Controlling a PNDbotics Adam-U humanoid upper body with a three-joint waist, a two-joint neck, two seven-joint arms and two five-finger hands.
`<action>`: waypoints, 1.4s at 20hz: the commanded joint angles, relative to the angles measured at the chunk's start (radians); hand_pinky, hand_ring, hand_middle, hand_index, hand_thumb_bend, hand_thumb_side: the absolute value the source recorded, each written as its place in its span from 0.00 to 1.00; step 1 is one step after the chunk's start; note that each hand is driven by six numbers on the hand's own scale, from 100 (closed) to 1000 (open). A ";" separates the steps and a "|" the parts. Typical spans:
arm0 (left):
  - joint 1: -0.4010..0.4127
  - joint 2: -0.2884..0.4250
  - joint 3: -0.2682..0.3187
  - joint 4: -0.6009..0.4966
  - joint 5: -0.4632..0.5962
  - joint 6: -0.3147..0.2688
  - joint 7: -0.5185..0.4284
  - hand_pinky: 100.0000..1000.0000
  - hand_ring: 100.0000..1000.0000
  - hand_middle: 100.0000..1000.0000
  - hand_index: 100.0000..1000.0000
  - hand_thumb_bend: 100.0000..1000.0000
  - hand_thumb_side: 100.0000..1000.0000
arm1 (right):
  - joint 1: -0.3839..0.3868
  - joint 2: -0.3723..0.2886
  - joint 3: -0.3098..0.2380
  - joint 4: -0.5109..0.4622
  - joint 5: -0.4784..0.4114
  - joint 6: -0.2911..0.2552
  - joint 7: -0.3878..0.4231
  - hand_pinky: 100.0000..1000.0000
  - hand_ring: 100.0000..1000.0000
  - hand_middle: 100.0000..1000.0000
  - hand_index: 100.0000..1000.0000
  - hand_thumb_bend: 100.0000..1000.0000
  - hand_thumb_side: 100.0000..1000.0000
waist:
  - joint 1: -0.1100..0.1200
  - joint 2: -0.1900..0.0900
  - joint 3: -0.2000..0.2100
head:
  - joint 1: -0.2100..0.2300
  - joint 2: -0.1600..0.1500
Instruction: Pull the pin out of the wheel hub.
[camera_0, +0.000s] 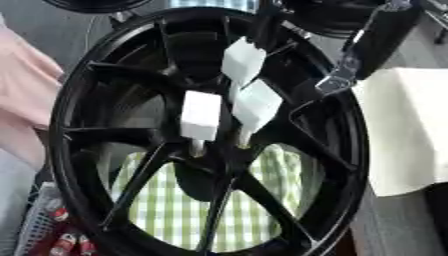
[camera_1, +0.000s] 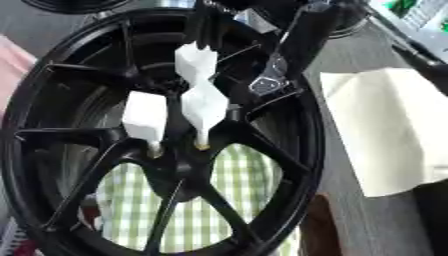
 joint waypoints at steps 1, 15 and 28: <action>-0.003 0.010 0.011 -0.012 -0.001 -0.001 -0.003 0.69 0.52 0.49 0.67 0.16 0.68 | -0.001 -0.008 -0.021 -0.024 -0.009 0.006 -0.021 0.76 0.64 0.62 0.75 0.40 0.02 | 0.007 -0.024 -0.001 | -0.003 0.005; 0.010 0.005 0.015 -0.010 -0.002 0.000 -0.002 0.69 0.52 0.49 0.68 0.16 0.68 | 0.064 0.048 -0.117 -0.146 0.140 0.046 -0.028 0.74 0.64 0.62 0.75 0.46 0.04 | 0.018 -0.031 -0.019 | 0.020 0.022; 0.031 0.001 0.019 -0.006 -0.004 0.001 0.002 0.70 0.52 0.49 0.68 0.16 0.69 | 0.105 0.146 -0.127 -0.147 0.357 -0.003 -0.075 0.73 0.64 0.64 0.76 0.44 0.04 | 0.025 -0.041 -0.045 | 0.079 -0.003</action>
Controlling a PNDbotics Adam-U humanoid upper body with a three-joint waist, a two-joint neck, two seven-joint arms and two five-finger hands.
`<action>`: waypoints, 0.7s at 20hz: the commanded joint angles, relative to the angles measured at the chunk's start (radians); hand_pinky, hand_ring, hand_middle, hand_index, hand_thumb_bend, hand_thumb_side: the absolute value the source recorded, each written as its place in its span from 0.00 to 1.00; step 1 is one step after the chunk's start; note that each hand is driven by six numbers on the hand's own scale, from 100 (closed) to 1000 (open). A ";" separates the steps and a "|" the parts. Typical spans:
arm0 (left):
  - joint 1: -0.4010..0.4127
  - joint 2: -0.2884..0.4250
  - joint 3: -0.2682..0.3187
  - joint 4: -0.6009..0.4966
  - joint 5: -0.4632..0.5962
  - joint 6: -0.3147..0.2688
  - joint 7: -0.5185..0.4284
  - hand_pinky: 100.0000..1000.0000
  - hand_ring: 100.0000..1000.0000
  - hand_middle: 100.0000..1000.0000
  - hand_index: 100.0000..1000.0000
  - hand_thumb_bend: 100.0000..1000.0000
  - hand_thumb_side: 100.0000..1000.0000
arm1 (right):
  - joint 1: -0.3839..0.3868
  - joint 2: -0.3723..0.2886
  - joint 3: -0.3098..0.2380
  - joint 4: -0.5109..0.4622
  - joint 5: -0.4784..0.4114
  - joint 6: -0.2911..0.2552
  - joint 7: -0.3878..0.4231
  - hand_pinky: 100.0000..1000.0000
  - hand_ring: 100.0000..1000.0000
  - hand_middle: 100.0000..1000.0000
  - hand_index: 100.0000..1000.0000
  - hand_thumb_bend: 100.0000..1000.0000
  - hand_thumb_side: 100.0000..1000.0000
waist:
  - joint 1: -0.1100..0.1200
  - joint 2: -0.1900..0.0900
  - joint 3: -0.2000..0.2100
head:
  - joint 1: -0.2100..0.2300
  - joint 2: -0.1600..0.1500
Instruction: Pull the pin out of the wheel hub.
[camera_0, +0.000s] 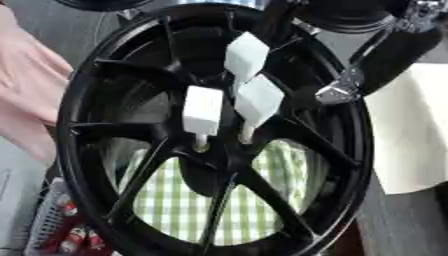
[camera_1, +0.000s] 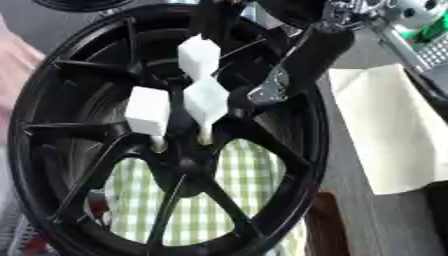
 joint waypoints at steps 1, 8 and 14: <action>0.002 0.016 0.011 -0.012 -0.004 0.001 0.003 0.70 0.52 0.49 0.68 0.16 0.69 | -0.007 0.005 -0.002 -0.013 0.061 -0.007 -0.008 0.73 0.64 0.64 0.76 0.44 0.04 | 0.007 -0.031 -0.003 | 0.010 -0.015; 0.008 0.014 0.012 -0.011 -0.005 0.001 0.003 0.70 0.52 0.50 0.68 0.16 0.69 | 0.010 0.040 0.017 -0.013 0.137 -0.005 -0.031 0.72 0.64 0.64 0.76 0.43 0.02 | 0.007 -0.031 -0.008 | 0.017 -0.018; 0.011 0.013 0.013 -0.011 -0.005 0.002 0.003 0.70 0.52 0.50 0.68 0.15 0.70 | 0.021 0.056 0.027 -0.013 0.146 -0.011 -0.015 0.72 0.64 0.64 0.77 0.43 0.02 | 0.008 -0.028 -0.012 | 0.010 -0.010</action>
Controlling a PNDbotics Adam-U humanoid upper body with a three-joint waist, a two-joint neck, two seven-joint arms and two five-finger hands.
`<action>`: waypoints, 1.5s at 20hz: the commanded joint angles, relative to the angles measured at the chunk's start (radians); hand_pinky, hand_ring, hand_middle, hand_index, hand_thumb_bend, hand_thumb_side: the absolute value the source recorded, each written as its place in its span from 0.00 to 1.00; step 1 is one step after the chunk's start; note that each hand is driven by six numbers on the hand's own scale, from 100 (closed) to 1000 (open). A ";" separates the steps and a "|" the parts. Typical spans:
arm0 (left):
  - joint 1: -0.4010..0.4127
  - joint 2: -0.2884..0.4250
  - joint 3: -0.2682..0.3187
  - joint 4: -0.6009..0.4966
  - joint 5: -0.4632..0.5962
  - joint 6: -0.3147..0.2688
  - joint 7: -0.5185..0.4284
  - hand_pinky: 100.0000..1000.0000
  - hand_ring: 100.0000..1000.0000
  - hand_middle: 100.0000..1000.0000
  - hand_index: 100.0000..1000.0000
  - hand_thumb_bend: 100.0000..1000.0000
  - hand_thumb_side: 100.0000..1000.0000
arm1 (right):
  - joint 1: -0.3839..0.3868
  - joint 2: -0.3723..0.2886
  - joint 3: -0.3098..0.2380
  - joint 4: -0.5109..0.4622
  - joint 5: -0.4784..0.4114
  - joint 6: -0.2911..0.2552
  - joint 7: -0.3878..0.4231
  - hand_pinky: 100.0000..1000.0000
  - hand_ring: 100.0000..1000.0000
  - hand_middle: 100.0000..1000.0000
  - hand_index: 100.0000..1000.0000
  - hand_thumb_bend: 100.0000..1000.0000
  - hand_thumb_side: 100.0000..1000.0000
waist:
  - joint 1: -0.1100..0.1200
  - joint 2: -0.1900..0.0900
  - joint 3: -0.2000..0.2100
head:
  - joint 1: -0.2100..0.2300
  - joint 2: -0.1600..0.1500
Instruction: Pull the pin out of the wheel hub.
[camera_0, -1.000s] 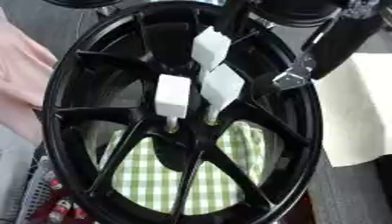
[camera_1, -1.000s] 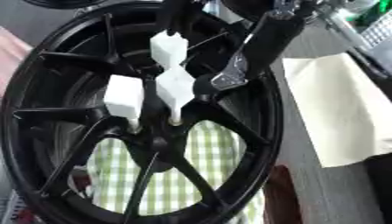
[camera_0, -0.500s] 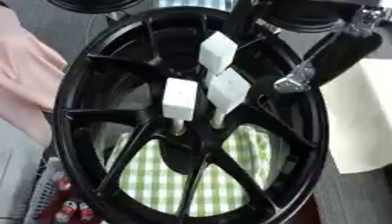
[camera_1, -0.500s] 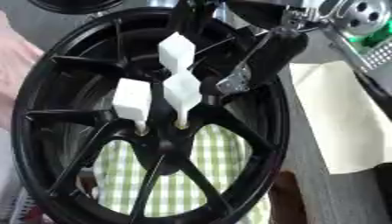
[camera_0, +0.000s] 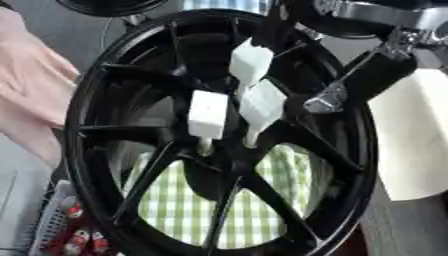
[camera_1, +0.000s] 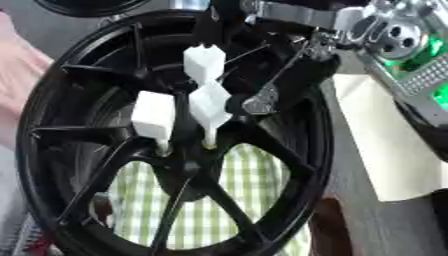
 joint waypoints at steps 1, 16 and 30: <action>-0.002 0.013 0.010 -0.011 -0.005 0.002 0.003 0.70 0.52 0.50 0.68 0.15 0.70 | -0.006 -0.009 -0.003 -0.012 0.011 -0.005 0.011 0.72 0.64 0.64 0.77 0.43 0.03 | 0.007 -0.025 -0.001 | -0.004 -0.004; -0.001 0.007 0.010 -0.011 -0.003 0.003 0.000 0.71 0.52 0.50 0.68 0.15 0.70 | 0.011 -0.004 0.015 -0.012 0.040 -0.006 0.038 0.69 0.60 0.62 0.76 0.43 0.02 | 0.007 -0.015 0.002 | -0.012 -0.001; -0.001 0.002 0.009 -0.012 -0.003 0.003 -0.002 0.71 0.52 0.50 0.68 0.15 0.71 | 0.019 0.002 0.027 -0.012 0.064 0.001 0.043 0.70 0.62 0.62 0.75 0.41 0.00 | 0.006 -0.008 0.007 | -0.018 -0.001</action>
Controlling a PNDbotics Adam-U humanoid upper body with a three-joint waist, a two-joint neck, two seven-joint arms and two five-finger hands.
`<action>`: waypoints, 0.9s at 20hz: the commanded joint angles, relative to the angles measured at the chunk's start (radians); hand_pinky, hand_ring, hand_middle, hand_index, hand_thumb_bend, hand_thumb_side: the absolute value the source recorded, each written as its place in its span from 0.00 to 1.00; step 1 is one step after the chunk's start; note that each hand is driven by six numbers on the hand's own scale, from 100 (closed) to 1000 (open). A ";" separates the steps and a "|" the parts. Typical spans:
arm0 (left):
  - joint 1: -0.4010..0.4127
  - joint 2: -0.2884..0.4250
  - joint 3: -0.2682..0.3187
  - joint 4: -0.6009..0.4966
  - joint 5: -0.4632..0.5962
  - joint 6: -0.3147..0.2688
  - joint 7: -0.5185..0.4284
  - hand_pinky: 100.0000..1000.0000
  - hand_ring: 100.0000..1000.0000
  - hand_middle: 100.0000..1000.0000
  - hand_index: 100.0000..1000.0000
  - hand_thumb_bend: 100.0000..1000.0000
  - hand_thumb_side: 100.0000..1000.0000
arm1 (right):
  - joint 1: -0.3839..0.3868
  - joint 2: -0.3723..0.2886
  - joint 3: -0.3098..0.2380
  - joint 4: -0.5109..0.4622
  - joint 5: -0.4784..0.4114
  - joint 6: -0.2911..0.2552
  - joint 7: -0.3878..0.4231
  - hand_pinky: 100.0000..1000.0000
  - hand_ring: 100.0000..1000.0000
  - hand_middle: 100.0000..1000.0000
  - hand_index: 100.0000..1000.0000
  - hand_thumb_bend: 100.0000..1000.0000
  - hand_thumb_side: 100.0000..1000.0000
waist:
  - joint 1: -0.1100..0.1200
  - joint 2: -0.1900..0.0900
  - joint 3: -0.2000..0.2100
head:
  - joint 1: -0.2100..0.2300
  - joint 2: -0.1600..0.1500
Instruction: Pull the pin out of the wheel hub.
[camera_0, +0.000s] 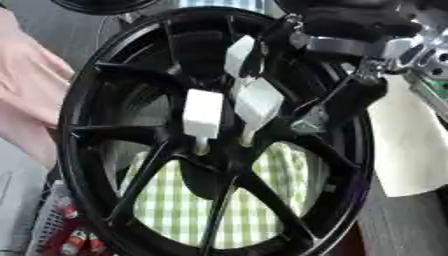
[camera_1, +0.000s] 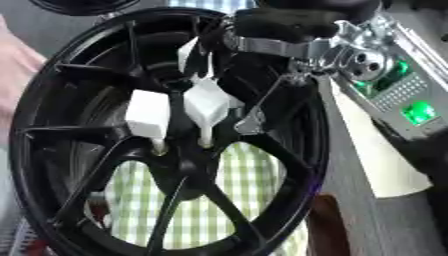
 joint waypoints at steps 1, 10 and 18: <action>-0.002 0.011 0.009 -0.012 -0.003 0.001 -0.001 0.71 0.52 0.50 0.68 0.15 0.71 | -0.010 -0.013 -0.006 -0.012 0.015 0.000 -0.002 0.70 0.62 0.62 0.75 0.41 0.00 | 0.005 -0.016 0.002 | -0.004 -0.002; 0.000 0.008 0.009 -0.013 -0.003 0.002 -0.001 0.71 0.52 0.50 0.68 0.15 0.72 | -0.005 -0.015 0.003 -0.012 0.026 0.006 0.011 0.70 0.62 0.62 0.75 0.41 0.00 | 0.001 -0.012 0.007 | -0.004 -0.007; 0.000 0.006 0.009 -0.014 -0.004 0.003 -0.002 0.71 0.52 0.50 0.68 0.14 0.72 | -0.003 -0.013 0.007 -0.012 0.029 0.014 0.013 0.70 0.62 0.61 0.74 0.40 0.00 | 0.000 -0.009 0.010 | -0.004 -0.011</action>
